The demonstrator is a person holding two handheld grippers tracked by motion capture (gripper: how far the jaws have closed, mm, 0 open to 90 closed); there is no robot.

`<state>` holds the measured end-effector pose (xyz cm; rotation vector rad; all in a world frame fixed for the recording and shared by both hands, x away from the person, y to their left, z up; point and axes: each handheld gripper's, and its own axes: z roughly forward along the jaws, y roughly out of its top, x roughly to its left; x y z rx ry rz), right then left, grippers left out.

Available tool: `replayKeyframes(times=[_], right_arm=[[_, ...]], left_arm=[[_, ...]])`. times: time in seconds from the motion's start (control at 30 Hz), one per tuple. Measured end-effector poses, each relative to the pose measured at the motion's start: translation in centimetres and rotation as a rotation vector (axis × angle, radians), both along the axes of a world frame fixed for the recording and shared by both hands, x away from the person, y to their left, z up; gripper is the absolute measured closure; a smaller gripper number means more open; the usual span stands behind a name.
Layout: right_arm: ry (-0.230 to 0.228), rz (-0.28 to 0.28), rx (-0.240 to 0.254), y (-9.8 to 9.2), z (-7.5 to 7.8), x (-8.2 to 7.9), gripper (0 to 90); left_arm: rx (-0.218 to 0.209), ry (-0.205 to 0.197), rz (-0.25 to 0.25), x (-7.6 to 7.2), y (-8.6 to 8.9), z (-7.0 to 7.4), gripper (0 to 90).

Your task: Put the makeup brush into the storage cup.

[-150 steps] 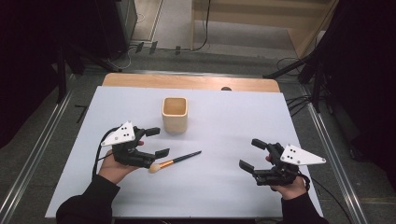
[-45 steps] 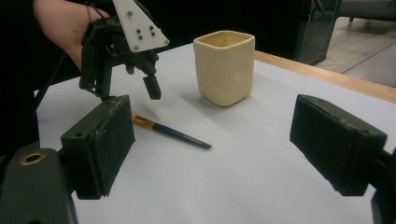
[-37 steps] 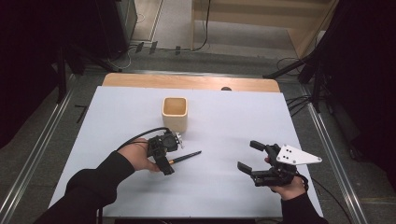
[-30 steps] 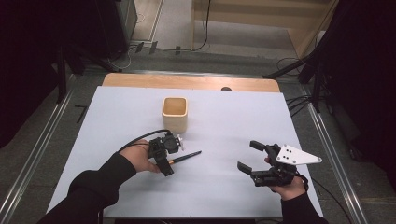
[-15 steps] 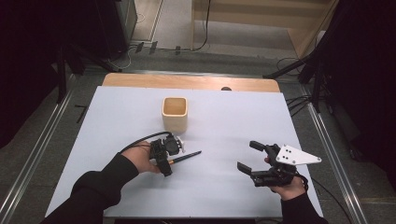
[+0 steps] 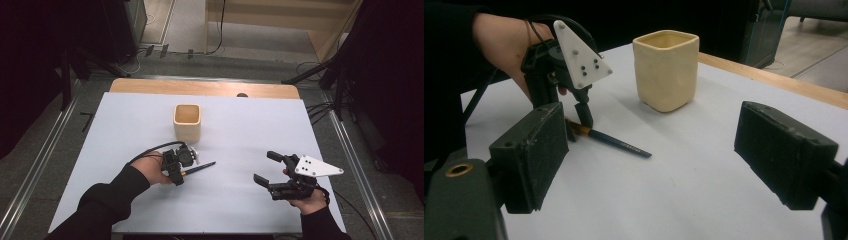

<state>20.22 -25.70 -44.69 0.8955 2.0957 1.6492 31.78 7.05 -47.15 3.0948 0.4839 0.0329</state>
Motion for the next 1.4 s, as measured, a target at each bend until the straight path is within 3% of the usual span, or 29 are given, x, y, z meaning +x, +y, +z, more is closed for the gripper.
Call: replayKeyframes(times=[0.2,0.4,0.9,0.97,1.13,1.4], right_arm=[[0.012,-0.003,-0.001,0.0,-0.1,0.0,14.6],[0.021,-0.01,-0.01,0.0,-0.1,0.1,14.6],[0.022,-0.011,-0.008,0.0,-0.1,0.1,14.6],[0.022,-0.01,-0.008,0.0,-0.1,0.1,14.6],[0.019,-0.008,-0.007,0.0,-0.1,0.1,14.6],[0.02,-0.008,-0.008,0.0,-0.1,0.1,14.6]], left_arm=[[0.021,0.011,-0.004,0.2,-0.1,0.1,75.3],[0.047,0.015,-0.009,0.2,-0.5,0.1,77.4],[0.052,0.064,-0.026,0.3,-0.5,0.3,78.1],[0.057,0.056,-0.028,0.3,-0.5,0.4,78.1],[0.032,0.058,-0.029,0.3,-0.4,1.3,78.1],[-0.043,0.06,-0.018,0.1,-0.1,2.7,78.2]])
